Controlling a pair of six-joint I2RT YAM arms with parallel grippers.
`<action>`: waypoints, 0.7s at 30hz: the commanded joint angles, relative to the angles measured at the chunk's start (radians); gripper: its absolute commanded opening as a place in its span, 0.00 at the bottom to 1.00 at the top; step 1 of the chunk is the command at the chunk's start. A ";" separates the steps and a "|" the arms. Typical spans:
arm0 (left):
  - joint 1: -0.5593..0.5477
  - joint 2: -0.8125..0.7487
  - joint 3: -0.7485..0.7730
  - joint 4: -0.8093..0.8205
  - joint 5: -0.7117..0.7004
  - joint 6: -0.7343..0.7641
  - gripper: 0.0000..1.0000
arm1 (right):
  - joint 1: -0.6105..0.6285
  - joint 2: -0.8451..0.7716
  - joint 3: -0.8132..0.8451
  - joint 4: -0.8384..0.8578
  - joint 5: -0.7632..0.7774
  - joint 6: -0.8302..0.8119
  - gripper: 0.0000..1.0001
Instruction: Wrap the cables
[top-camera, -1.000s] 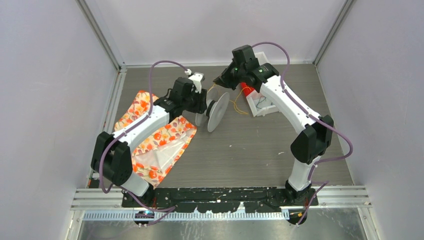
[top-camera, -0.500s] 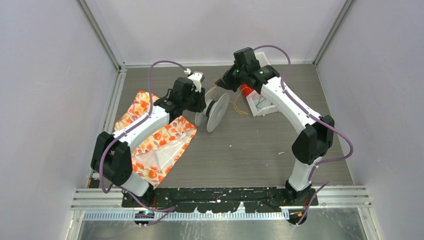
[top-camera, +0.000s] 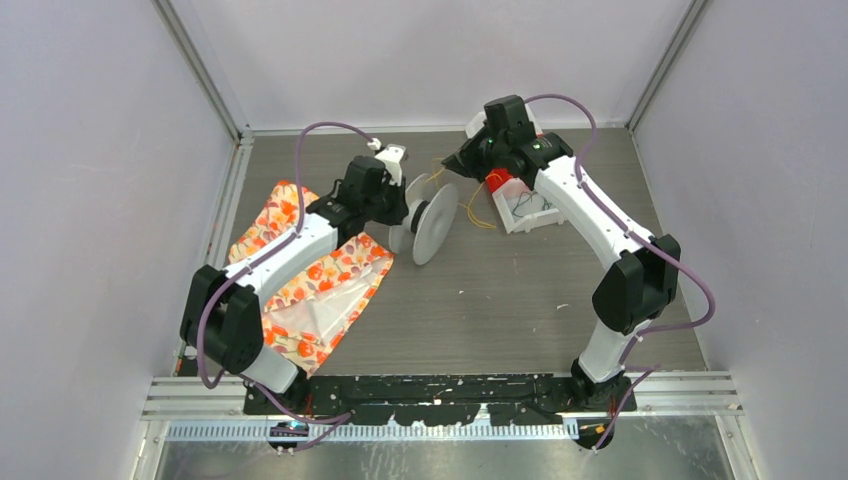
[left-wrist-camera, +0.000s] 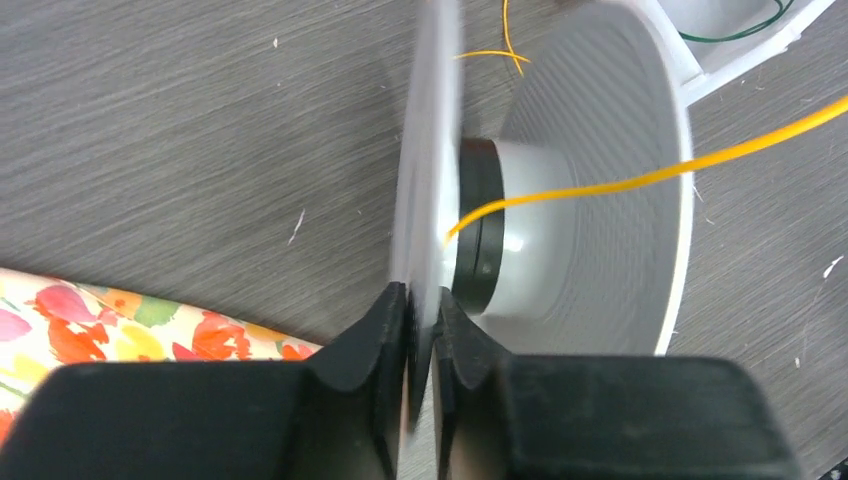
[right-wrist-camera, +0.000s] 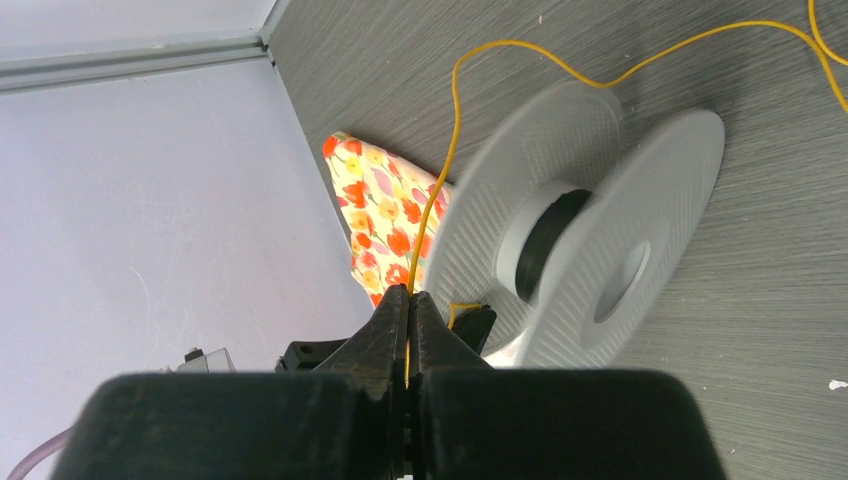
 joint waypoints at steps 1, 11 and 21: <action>-0.003 -0.038 0.004 0.059 0.003 -0.010 0.11 | -0.006 -0.050 -0.004 0.054 -0.023 0.017 0.01; -0.003 -0.032 0.017 0.052 0.010 -0.020 0.01 | -0.005 -0.046 -0.016 0.062 -0.033 0.016 0.01; -0.003 -0.001 0.069 -0.003 0.011 -0.019 0.26 | -0.005 -0.040 -0.042 0.092 -0.068 0.039 0.01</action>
